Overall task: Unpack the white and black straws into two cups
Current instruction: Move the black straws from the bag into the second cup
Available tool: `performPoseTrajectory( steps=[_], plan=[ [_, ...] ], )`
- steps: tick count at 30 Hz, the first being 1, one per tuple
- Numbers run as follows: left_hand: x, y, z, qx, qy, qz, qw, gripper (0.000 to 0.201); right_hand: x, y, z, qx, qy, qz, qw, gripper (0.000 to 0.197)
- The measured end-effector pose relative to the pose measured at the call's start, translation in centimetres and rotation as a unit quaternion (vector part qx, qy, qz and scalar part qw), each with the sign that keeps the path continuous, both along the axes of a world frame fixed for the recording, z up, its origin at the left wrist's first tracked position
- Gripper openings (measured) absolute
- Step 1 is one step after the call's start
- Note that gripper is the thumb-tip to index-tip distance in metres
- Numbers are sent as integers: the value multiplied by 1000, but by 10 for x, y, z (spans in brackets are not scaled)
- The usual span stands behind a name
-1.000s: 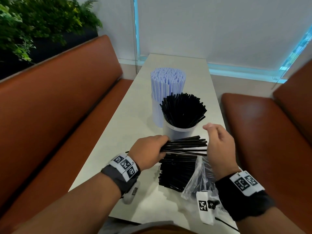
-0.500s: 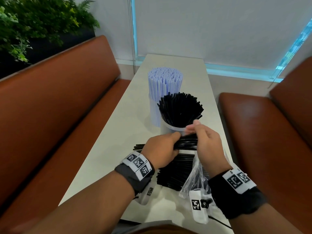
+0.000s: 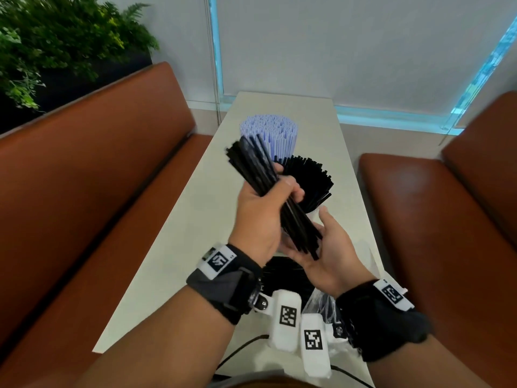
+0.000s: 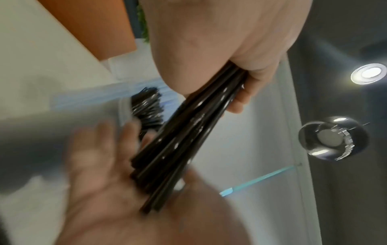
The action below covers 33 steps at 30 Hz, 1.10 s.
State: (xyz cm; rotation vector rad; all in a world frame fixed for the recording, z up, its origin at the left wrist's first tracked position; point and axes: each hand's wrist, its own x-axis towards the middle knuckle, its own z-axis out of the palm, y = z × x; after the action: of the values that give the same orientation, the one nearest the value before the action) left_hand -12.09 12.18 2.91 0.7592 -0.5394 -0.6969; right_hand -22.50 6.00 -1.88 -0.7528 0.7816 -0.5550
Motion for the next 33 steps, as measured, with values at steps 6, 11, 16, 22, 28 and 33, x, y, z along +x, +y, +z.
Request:
performPoseTrajectory(
  steps=[6,11,16,22,28,33],
  plan=[
    [3,-4,-14,43,19,-30,998,17,-10,-6,-7,-43,-21,54,997,57],
    [6,-8,-22,75,1,-28,997,14,-18,-11,-9,-270,47,171,946,45],
    [3,-7,-28,93,-3,-56,994,14,-11,-10,-6,-473,203,235,824,25],
    [23,-6,-9,47,0,-21,999,21,-11,-17,-19,-509,279,194,790,10],
    [35,-9,21,32,-112,30,993,24,-6,-30,-11,-581,344,190,712,36],
    [58,-26,42,-28,-78,133,988,20,-7,-56,-11,-607,436,140,650,40]
  ],
)
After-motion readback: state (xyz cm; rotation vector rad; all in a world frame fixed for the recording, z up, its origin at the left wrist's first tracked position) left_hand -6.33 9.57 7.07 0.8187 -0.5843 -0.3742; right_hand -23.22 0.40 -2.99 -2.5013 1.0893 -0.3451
